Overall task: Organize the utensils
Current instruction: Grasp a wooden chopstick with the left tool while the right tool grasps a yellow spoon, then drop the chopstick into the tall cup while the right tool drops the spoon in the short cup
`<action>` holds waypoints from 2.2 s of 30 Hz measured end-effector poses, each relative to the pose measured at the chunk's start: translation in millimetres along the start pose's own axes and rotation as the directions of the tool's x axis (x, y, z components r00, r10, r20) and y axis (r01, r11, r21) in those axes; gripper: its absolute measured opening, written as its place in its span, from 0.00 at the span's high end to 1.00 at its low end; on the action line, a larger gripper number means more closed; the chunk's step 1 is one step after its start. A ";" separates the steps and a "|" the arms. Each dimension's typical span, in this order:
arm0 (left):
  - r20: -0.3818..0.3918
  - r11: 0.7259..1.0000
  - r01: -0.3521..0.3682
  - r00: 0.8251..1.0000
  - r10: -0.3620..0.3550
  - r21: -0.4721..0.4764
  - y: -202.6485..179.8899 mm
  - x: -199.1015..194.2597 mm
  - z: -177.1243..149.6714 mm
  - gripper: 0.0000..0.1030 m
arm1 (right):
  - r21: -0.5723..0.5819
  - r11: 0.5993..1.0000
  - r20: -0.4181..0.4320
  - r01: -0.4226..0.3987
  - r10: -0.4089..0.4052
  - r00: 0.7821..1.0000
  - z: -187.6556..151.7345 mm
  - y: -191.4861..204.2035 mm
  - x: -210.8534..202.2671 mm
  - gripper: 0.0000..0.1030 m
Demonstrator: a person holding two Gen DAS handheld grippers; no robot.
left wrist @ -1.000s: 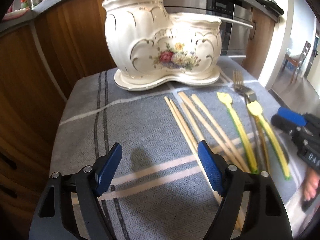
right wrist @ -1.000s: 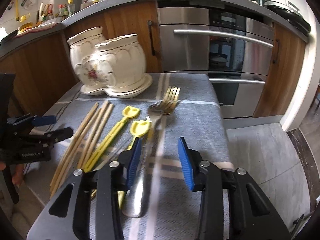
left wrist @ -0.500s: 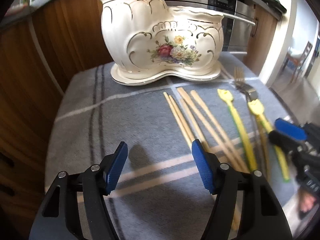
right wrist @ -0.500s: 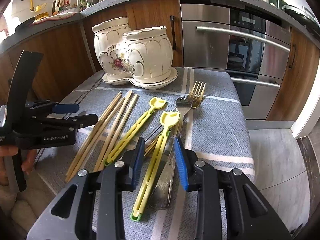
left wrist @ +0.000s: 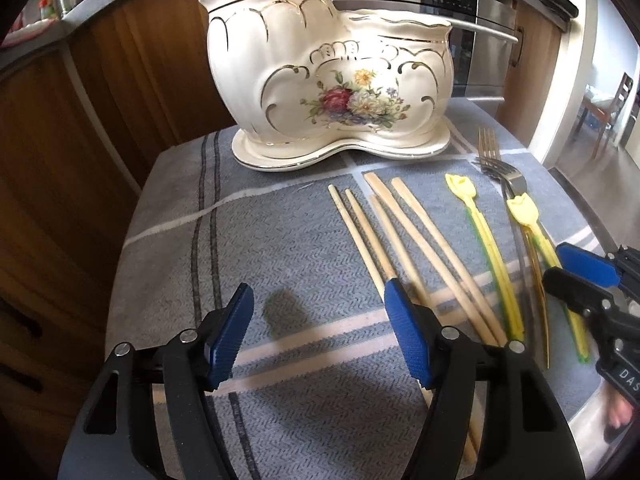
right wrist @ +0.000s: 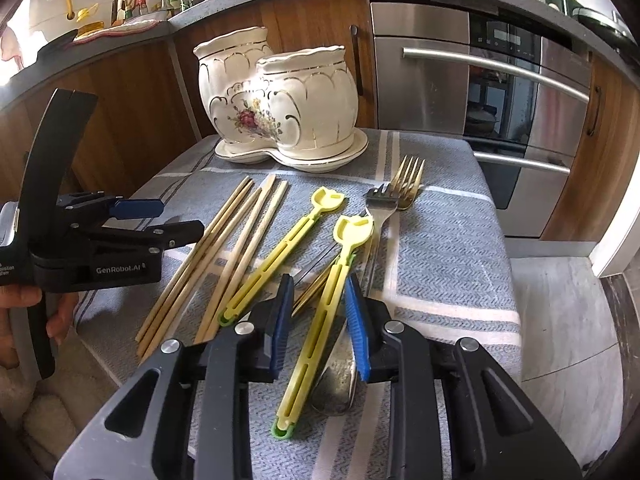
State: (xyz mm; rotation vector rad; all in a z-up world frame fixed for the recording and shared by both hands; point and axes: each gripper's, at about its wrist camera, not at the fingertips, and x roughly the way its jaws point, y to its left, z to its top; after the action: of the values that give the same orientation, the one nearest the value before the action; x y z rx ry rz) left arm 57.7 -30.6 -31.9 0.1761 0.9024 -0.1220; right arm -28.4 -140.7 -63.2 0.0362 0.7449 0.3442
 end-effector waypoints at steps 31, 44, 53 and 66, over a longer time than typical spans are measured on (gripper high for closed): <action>-0.125 0.987 0.067 0.991 -0.049 0.149 18.5 20.2 16.2 0.66 | 0.131 0.991 -0.233 -0.029 0.059 0.971 30.1 -14.5 22.9 0.91; -0.077 0.983 0.139 0.989 -0.130 0.119 33.0 25.5 17.4 0.95 | 0.112 0.991 -0.070 -0.072 0.080 0.994 37.1 4.8 -15.2 0.92; 0.147 0.976 0.200 0.966 -0.212 0.091 45.4 -28.7 2.6 0.95 | 0.110 0.988 0.155 -0.108 0.090 0.984 67.5 1.7 -37.6 0.92; 0.476 0.975 0.208 0.851 -0.220 0.078 67.6 -95.8 66.9 0.95 | 0.152 0.974 0.383 -0.168 0.098 0.918 151.9 -21.2 -11.8 0.92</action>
State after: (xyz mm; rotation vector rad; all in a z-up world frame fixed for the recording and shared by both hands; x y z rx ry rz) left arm 62.4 24.9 91.0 0.0592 0.4149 -0.3693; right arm 71.5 -150.9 53.3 0.3200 0.3921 0.3852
